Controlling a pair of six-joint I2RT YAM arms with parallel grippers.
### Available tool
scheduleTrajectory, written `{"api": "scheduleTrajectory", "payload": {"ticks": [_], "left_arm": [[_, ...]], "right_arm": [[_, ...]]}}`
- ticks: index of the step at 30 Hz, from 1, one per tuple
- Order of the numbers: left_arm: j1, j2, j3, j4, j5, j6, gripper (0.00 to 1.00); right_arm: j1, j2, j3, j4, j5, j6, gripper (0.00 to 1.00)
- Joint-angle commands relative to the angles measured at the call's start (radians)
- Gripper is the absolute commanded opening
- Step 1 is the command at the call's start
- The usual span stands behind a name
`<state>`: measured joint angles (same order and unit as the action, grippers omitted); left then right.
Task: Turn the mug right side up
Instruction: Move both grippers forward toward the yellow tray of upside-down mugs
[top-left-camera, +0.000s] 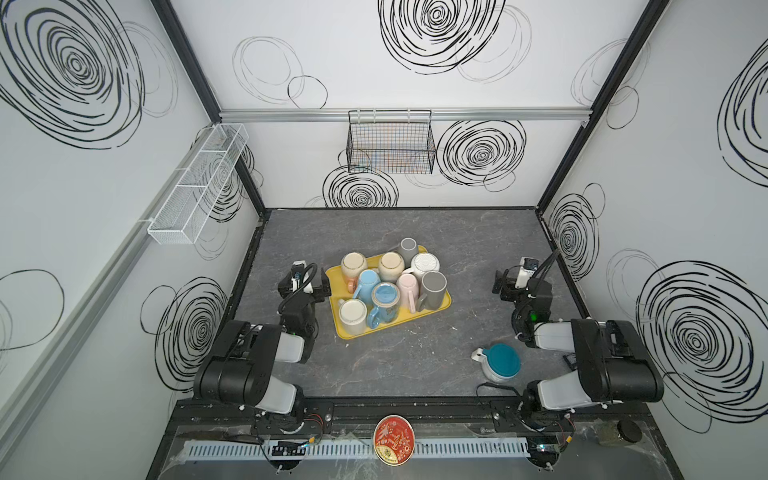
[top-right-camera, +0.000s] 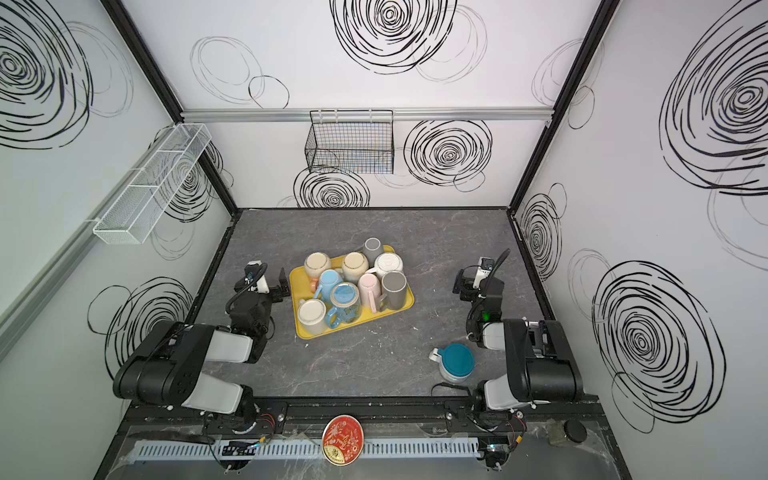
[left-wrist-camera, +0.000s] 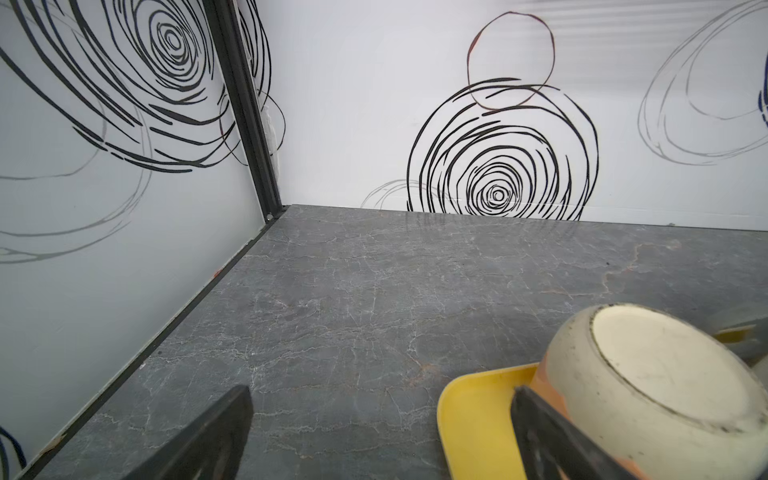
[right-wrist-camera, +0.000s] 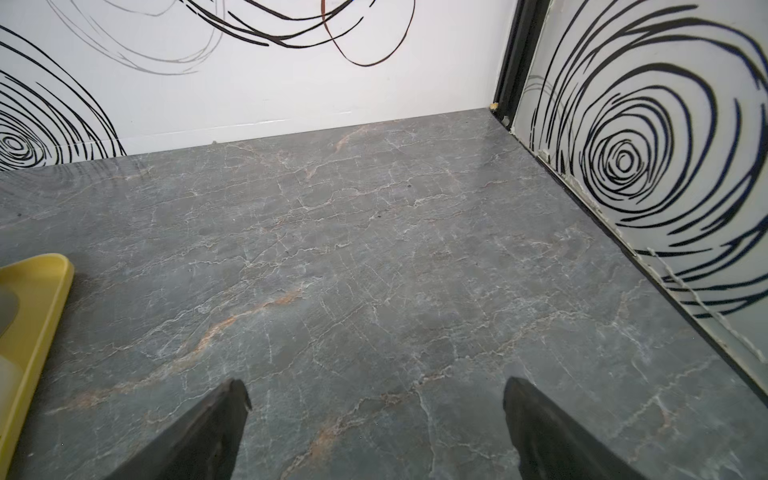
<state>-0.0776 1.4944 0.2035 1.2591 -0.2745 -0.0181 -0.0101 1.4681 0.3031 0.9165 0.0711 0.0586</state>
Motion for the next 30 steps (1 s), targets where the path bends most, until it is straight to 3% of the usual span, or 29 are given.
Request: {"api": "scheduleTrajectory", "payload": {"ticks": [1,30], "left_arm": [[-0.005,0.001,0.003,0.056,-0.008,0.012,0.99],[0.007,0.001,0.002,0.057,0.018,0.006,0.99]], "right_arm": [[-0.005,0.005,0.018,0.016,-0.005,-0.008,1.00],[-0.005,0.006,0.019,0.015,-0.005,-0.008,1.00]]}}
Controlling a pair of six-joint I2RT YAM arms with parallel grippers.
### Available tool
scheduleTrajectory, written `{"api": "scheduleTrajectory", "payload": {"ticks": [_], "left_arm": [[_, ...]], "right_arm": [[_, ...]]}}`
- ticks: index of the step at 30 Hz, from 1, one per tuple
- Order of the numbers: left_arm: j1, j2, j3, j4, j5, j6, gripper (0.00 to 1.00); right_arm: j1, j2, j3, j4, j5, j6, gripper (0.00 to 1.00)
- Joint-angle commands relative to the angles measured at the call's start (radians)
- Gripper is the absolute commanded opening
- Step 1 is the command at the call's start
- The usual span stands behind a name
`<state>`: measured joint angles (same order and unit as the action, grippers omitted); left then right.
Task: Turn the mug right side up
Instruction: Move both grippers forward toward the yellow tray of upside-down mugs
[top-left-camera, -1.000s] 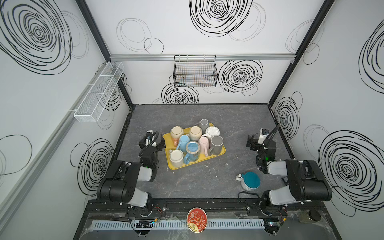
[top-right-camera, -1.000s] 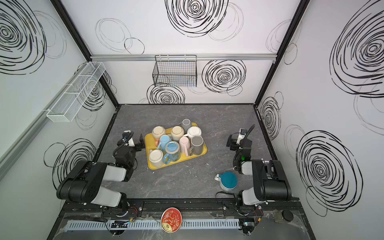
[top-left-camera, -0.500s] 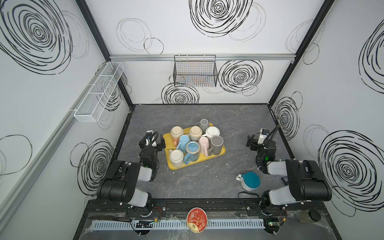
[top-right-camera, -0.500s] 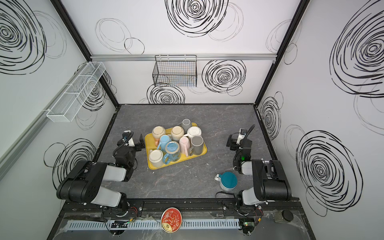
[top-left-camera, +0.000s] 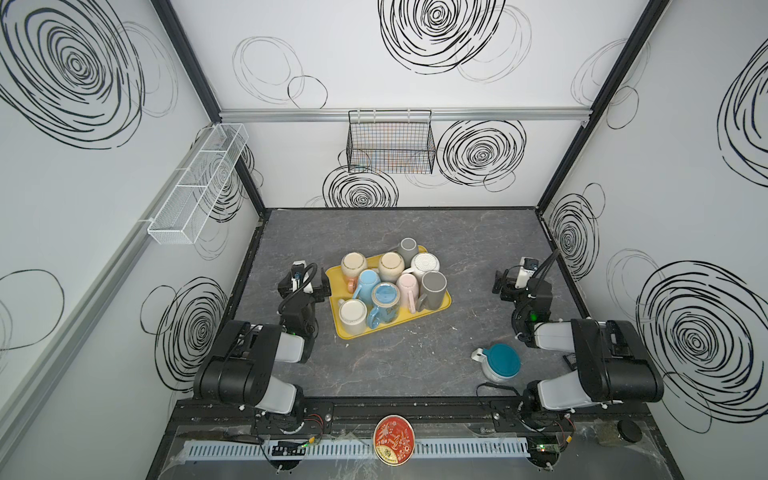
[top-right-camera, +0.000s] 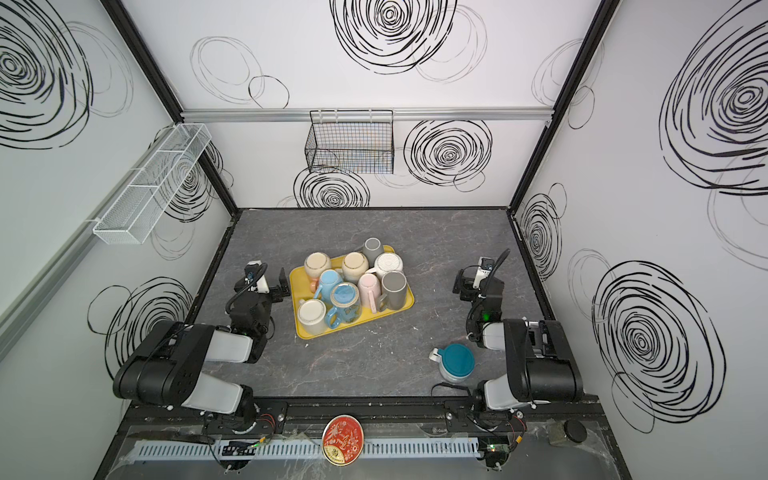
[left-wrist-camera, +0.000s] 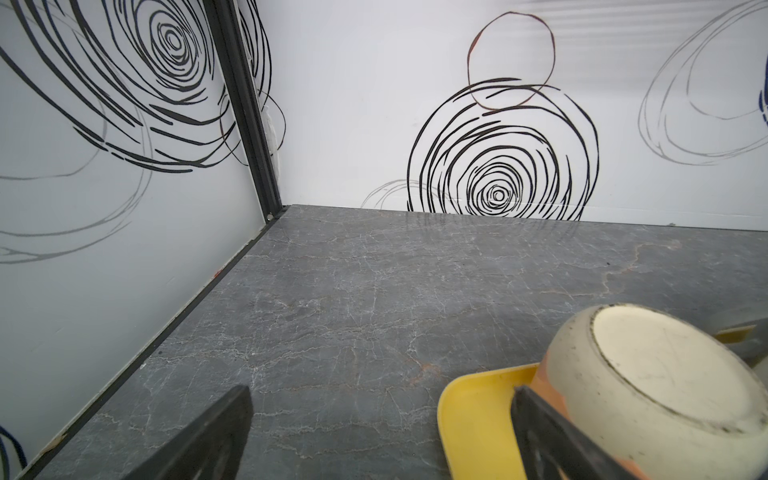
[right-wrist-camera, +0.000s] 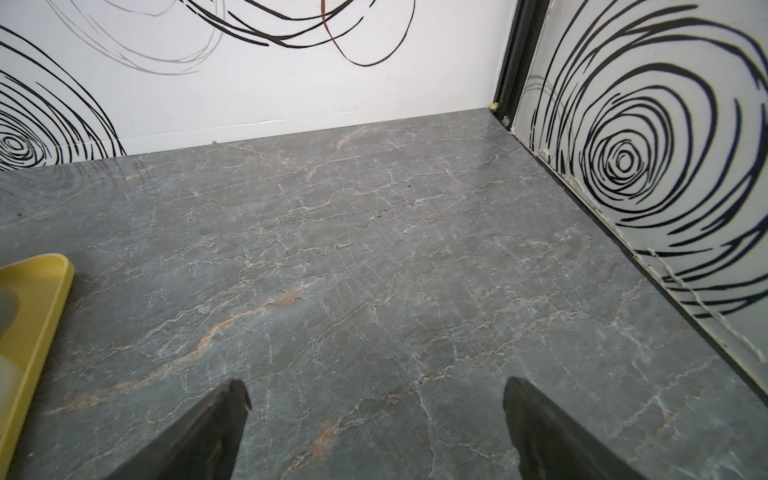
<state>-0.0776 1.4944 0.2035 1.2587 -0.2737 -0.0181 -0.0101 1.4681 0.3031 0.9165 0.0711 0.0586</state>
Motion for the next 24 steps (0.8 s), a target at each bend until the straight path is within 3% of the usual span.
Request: {"api": "scheduleTrajectory", "payload": {"ticks": [1,6,9,11,14,17,21,24], "left_arm": [[0.017,0.000,-0.001,0.061,0.036,-0.001,0.99],[0.051,0.000,-0.022,0.103,0.069,-0.036,0.99],[0.056,-0.039,-0.065,0.150,0.025,-0.057,0.99],[0.052,-0.123,-0.073,0.084,-0.035,-0.071,0.99],[0.045,-0.311,-0.002,-0.226,-0.175,-0.134,0.99],[0.091,-0.431,0.179,-0.717,-0.240,-0.377,0.98],[0.211,-0.421,0.350,-1.142,0.031,-0.541,0.96],[0.258,-0.358,0.392,-1.306,0.298,-0.548,0.89]], "right_arm": [[-0.005,0.005,0.019,0.015,-0.005,-0.008,1.00],[-0.005,-0.004,0.022,0.009,0.004,-0.005,1.00],[-0.004,-0.060,0.099,-0.187,0.016,0.003,1.00],[-0.004,-0.088,0.187,-0.366,0.019,0.033,1.00],[-0.004,-0.071,0.330,-0.628,-0.033,0.128,0.93],[0.015,-0.018,0.457,-0.838,-0.147,0.200,0.84],[0.093,0.005,0.526,-0.957,-0.206,0.298,0.79],[0.182,0.004,0.536,-0.957,-0.248,0.293,0.76]]}}
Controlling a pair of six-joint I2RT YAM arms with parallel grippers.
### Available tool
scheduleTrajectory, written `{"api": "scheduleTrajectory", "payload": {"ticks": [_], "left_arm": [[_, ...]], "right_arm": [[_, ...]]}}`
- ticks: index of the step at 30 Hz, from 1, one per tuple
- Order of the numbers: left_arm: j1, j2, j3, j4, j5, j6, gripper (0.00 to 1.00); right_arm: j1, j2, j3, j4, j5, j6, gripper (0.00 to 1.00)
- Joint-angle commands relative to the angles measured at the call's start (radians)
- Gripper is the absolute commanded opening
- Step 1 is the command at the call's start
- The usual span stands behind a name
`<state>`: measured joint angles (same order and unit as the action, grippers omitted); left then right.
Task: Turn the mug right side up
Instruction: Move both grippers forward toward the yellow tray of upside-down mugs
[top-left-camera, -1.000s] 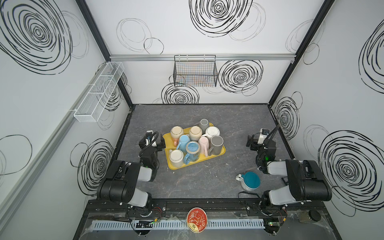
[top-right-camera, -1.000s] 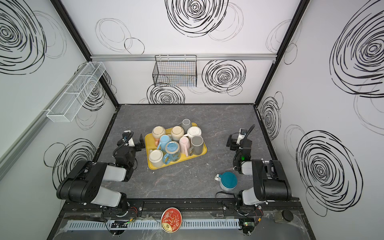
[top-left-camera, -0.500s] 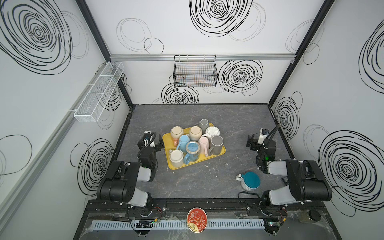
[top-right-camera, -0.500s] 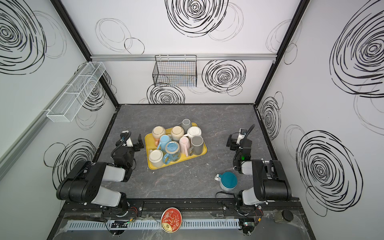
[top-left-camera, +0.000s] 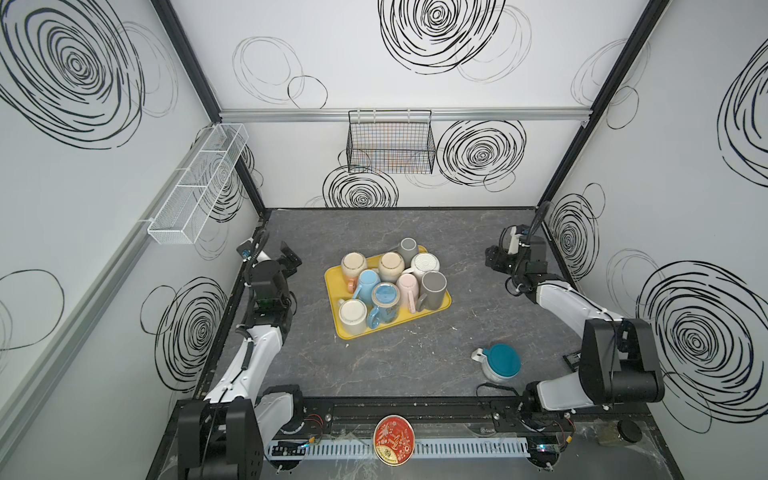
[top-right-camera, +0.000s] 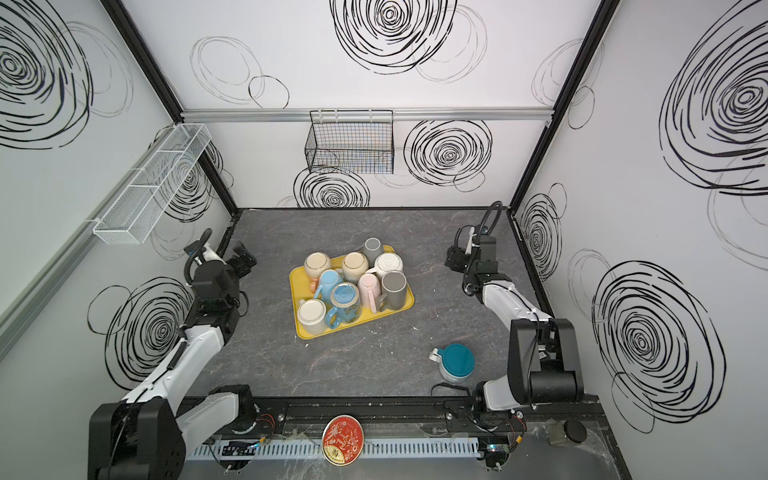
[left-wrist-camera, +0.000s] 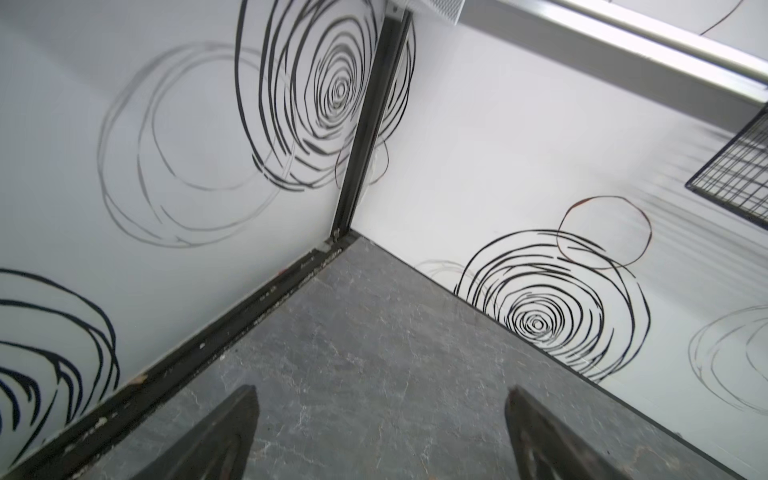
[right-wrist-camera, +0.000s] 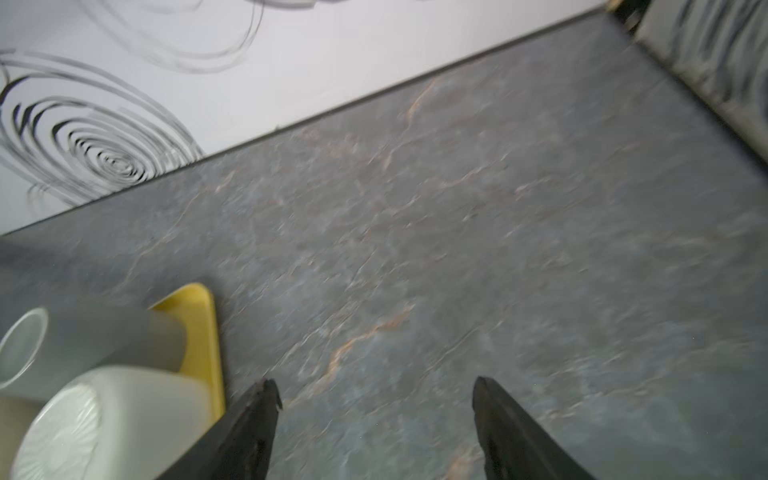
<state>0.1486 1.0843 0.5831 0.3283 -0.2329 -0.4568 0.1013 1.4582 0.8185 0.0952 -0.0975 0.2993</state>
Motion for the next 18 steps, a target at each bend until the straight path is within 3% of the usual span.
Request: {"api": "scheduleTrajectory", "payload": {"ticks": [1,6,13,15,18], "left_arm": [[0.034,0.072,0.011,-0.410,0.300,-0.116,0.86],[-0.014,0.134,-0.100,-0.347,0.524,-0.206,0.68],[-0.097,0.199,-0.135,-0.348,0.495,-0.222,0.65],[-0.113,0.217,-0.156,-0.324,0.486,-0.247,0.56],[-0.155,0.241,-0.183,-0.258,0.480,-0.288,0.50]], "right_arm": [[0.093,0.017,0.028,-0.142,-0.090,0.050,0.75],[0.166,0.039,0.090,-0.231,-0.160,0.058,0.74],[0.235,-0.013,0.139,-0.328,-0.169,0.026,0.68],[0.265,-0.024,0.152,-0.361,-0.158,0.015,0.68],[0.308,-0.035,0.161,-0.391,-0.149,0.007,0.69]]}}
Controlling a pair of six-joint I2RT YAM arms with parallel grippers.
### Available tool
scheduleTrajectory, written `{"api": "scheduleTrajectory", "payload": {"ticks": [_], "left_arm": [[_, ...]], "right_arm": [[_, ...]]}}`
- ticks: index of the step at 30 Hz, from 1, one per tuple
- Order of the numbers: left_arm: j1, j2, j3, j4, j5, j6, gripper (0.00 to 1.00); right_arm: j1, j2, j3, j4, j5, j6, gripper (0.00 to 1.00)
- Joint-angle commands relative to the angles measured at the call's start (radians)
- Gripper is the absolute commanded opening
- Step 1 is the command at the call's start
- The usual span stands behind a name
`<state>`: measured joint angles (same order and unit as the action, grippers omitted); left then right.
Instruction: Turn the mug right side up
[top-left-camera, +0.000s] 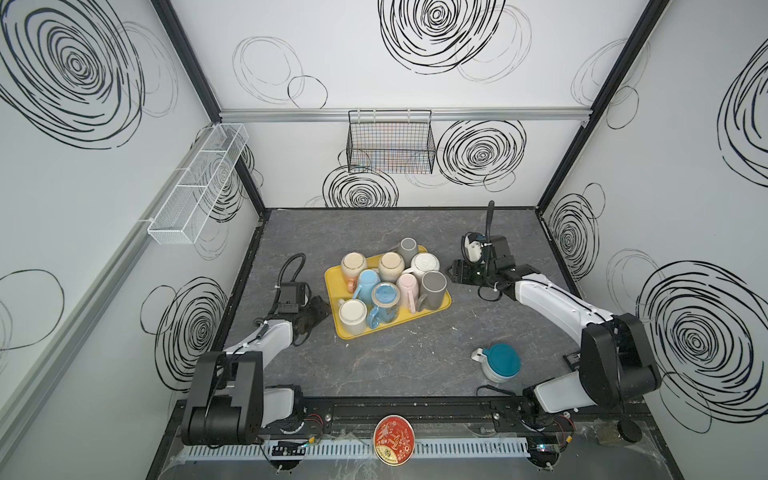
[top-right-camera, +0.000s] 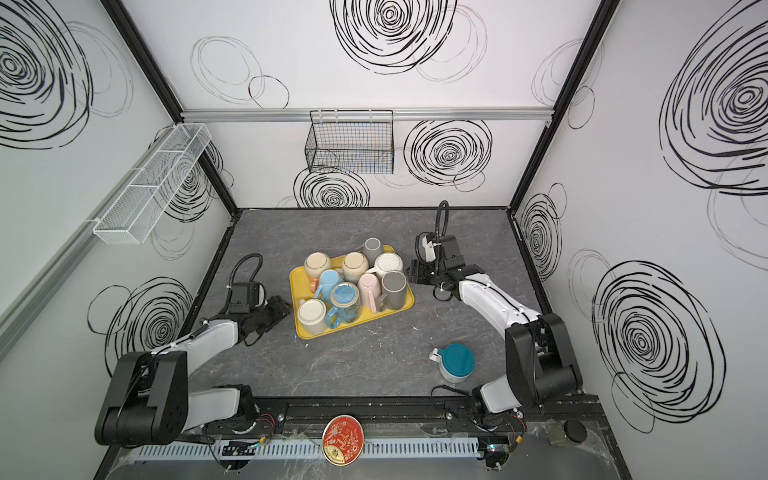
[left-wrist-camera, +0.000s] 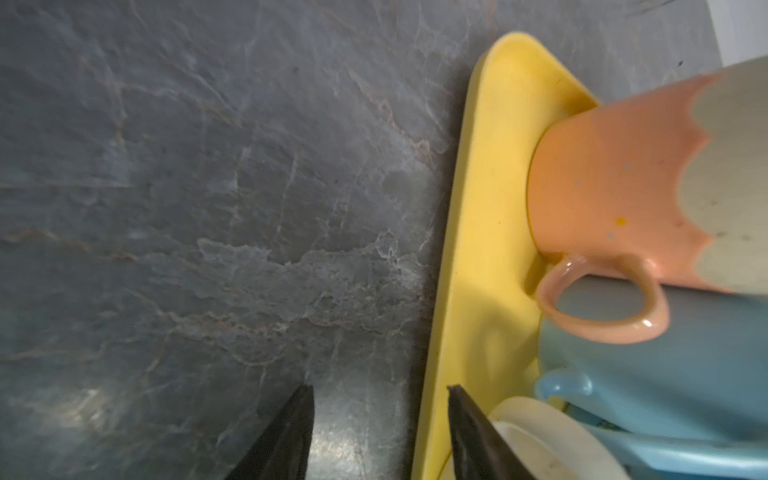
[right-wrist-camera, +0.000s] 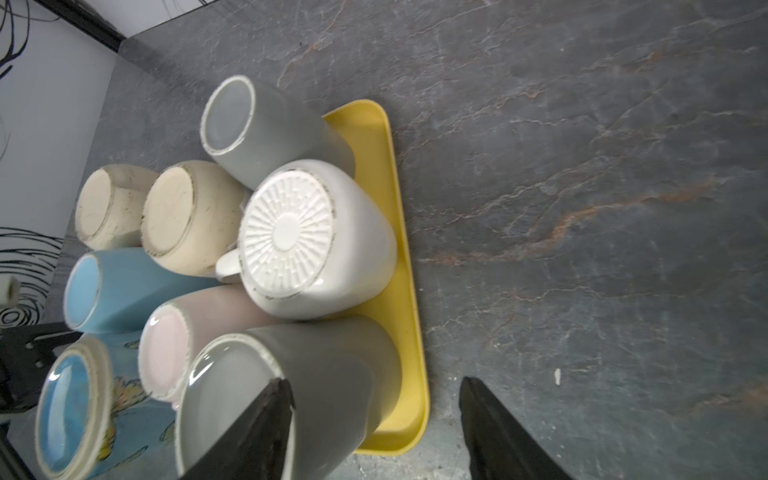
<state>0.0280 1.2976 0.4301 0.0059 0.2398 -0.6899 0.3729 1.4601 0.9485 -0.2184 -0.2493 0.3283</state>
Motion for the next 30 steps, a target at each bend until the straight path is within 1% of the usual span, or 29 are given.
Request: {"api": "scheduleTrajectory", "payload": {"ticks": [1,4,7,13,16,18,21,23,26,30], "left_arm": [[-0.046,0.040,-0.034,0.085,0.010,-0.065,0.48],[-0.073,0.098,-0.039,0.167,0.045,-0.102,0.42],[-0.115,0.156,-0.033,0.251,0.067,-0.152,0.34],[-0.225,0.273,0.016,0.394,0.084,-0.248,0.14],[-0.280,0.329,0.054,0.453,0.079,-0.295,0.09],[-0.318,0.365,0.084,0.490,0.071,-0.330,0.07],[-0.380,0.418,0.133,0.556,0.041,-0.389,0.06],[-0.430,0.464,0.174,0.591,0.005,-0.437,0.07],[-0.500,0.547,0.260,0.641,-0.042,-0.495,0.05],[-0.585,0.655,0.422,0.653,-0.078,-0.528,0.04]], "right_arm": [[0.046,-0.038,0.034,-0.084,0.004,-0.023,0.69],[0.078,-0.037,0.036,-0.094,0.005,-0.023,0.70],[0.079,-0.033,0.017,-0.074,0.008,-0.012,0.71],[0.027,-0.030,0.020,-0.090,0.010,0.009,0.71],[-0.029,-0.047,0.030,-0.113,0.012,0.008,0.70],[-0.074,-0.063,0.037,-0.131,0.010,0.006,0.70],[-0.149,-0.087,0.045,-0.159,0.010,-0.001,0.70],[-0.193,-0.107,0.043,-0.176,0.037,0.000,0.70],[-0.235,-0.143,0.008,-0.170,0.067,0.016,0.70],[-0.258,-0.205,-0.035,-0.158,0.088,0.025,0.70]]}}
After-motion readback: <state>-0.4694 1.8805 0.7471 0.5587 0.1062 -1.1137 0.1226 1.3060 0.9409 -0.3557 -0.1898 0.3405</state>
